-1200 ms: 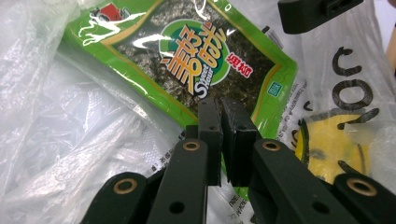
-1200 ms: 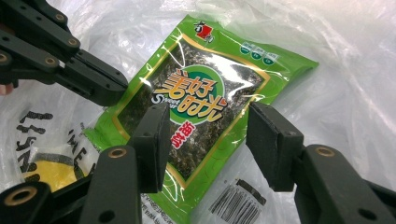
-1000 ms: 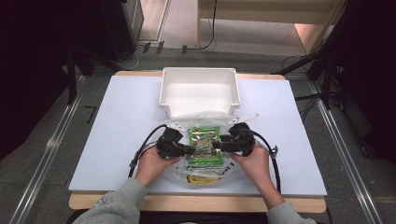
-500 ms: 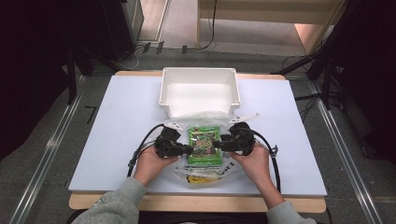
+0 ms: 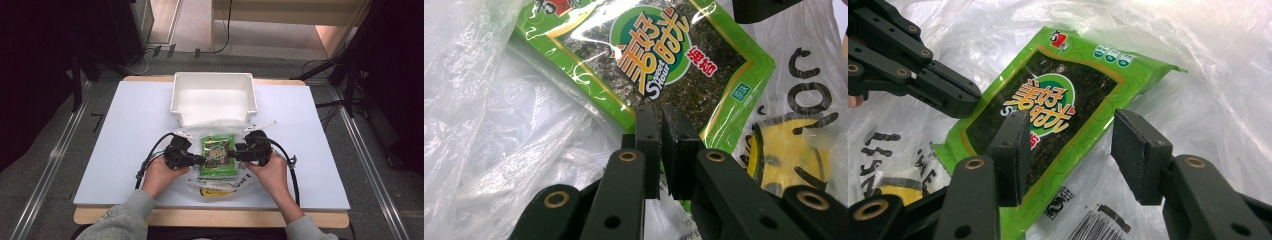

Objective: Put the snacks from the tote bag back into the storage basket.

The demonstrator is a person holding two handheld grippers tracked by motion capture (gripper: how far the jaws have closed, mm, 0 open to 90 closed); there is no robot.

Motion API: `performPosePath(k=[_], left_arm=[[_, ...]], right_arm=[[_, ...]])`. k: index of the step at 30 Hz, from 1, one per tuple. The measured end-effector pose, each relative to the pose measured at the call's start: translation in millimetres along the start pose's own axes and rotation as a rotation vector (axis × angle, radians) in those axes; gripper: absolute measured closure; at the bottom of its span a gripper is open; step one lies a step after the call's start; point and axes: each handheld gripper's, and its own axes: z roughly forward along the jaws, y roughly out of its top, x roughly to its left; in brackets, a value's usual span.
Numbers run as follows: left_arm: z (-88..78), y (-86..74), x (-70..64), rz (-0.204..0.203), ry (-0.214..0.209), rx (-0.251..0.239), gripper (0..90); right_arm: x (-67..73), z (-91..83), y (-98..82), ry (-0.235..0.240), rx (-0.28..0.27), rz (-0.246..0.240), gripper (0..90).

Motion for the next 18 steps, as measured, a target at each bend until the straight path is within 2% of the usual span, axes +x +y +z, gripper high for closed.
performPosePath(k=[18], left_arm=[[1.1, -1.5, 4.7, -0.028, -0.003, 0.005, 86.9]], right_arm=[[3.8, 3.6, 2.3, 0.012, -0.001, 0.009, 47.8]])
